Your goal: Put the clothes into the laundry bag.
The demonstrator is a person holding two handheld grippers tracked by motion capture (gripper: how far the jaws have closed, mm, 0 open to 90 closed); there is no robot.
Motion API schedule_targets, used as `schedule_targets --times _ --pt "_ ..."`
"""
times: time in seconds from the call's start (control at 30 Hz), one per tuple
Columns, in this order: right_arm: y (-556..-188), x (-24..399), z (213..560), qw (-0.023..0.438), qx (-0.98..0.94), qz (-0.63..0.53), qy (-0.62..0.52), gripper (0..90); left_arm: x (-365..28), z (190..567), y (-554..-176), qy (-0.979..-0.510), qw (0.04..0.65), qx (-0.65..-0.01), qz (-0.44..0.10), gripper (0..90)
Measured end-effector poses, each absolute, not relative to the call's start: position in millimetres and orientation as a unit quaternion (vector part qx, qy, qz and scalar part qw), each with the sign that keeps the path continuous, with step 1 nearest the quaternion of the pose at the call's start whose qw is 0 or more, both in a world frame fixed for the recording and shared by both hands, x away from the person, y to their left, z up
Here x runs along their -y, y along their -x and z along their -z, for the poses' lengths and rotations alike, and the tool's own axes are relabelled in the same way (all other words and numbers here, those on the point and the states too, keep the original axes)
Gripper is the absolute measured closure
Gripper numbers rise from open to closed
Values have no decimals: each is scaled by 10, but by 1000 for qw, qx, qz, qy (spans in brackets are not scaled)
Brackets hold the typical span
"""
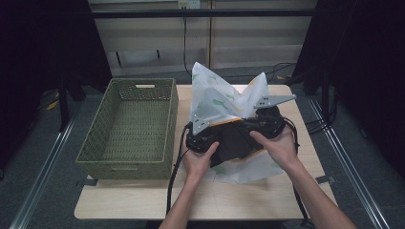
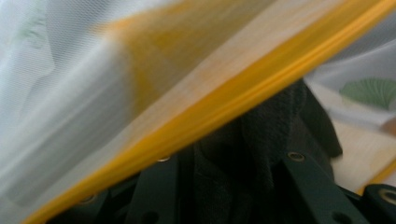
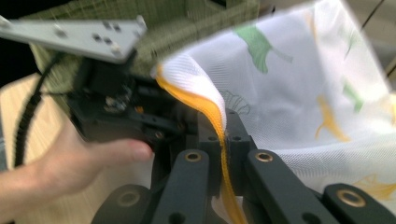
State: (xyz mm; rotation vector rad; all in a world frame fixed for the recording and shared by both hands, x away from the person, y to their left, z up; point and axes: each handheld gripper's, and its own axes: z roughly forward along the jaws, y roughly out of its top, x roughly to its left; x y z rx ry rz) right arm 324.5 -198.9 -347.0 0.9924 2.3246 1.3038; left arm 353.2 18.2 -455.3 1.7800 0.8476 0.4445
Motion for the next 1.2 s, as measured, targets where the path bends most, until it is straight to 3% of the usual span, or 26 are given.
schedule_targets --times 0.53,0.8,0.9,1.07,1.2 --pt "-3248 2012 4102 111 -849 -377 -352 892 -57 5025 -3581 -796 465 -329 -205 631" --pt "-3279 2023 4169 109 -850 -374 -354 891 -112 4967 -3493 -803 454 -331 -197 324" --pt "-3289 2044 4157 110 -849 -378 -353 891 -207 4829 -3332 -793 472 -322 -212 265" --pt "-3290 2061 4135 113 -846 -381 -355 891 -306 4761 -3149 -785 478 -335 -207 244" --pt "-3291 2071 4122 113 -845 -385 -353 890 -399 4726 -2974 -780 500 -325 -191 332"
